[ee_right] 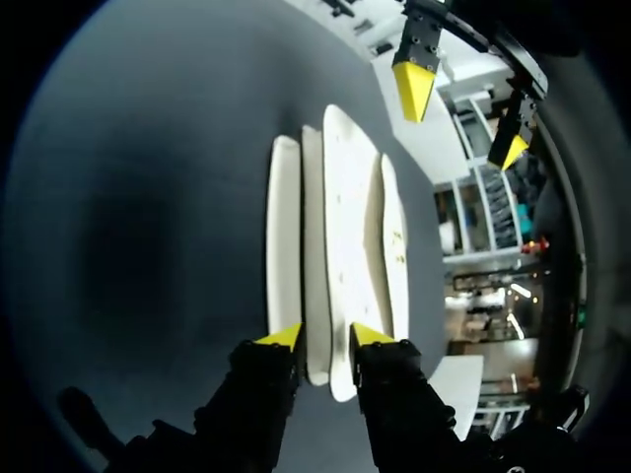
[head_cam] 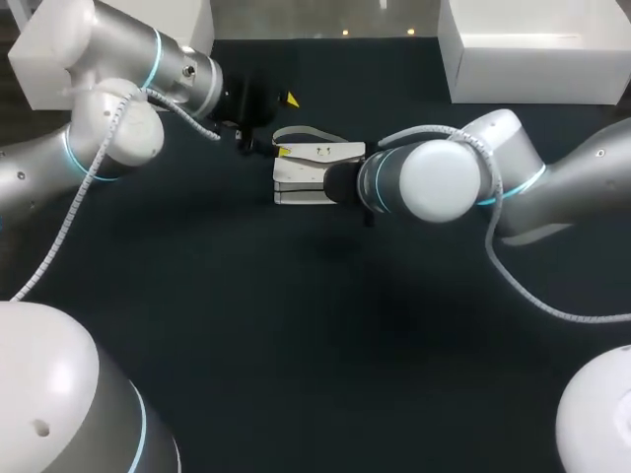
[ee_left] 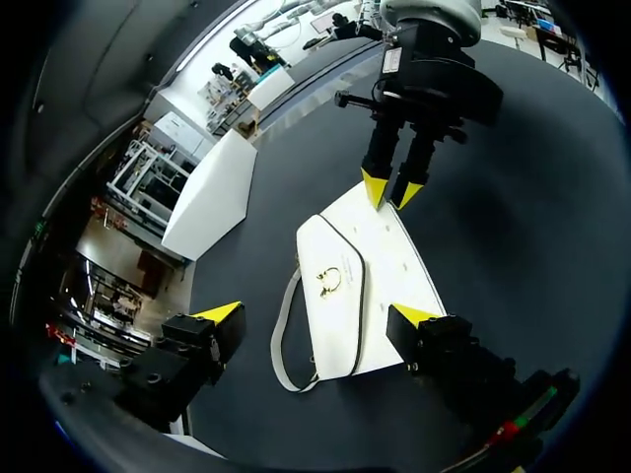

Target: Pick up the bag, open it, inspect its contents, close it, and place it on the opposite side

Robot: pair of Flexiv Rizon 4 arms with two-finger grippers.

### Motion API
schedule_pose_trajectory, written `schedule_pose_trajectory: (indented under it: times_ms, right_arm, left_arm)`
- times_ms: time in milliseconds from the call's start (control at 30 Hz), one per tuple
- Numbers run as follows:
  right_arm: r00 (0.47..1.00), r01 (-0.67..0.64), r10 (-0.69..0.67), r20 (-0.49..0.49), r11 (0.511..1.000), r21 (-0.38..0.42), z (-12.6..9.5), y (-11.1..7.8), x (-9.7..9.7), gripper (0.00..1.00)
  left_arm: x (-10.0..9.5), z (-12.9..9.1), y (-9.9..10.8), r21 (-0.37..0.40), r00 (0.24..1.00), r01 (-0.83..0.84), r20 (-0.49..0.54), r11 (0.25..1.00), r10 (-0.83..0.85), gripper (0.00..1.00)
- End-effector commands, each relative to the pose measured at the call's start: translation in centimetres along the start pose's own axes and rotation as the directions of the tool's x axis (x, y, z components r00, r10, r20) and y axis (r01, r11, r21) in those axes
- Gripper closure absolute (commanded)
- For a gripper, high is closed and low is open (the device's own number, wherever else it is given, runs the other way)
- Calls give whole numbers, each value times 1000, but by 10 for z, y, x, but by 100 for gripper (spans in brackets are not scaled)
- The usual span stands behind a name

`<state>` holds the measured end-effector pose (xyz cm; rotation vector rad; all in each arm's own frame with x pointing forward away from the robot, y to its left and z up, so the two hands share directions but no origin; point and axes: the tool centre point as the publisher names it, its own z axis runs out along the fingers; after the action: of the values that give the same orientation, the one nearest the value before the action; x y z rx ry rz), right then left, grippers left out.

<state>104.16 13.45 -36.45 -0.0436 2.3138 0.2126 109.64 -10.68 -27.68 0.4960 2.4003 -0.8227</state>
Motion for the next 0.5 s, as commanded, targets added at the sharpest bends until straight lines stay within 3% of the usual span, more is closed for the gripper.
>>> schedule_pose_trajectory:
  times_ms: [33,233,367,500]
  right_arm:
    - [964,-5,8,265,1000,-15,4,-3,3,78]
    - [964,-14,16,267,1000,-11,8,-5,2,85]
    - [963,-20,22,268,1000,-12,9,-5,3,98]
    - [962,-24,26,273,1000,-11,10,-6,3,100]
  left_arm:
    - [4,6,3,11,999,-2,34,1000,2,0]
    - [7,11,4,13,999,-11,32,1000,10,0]
    - [8,12,5,13,999,-21,38,1000,21,0]
    - [8,14,5,18,998,-30,47,999,29,0]
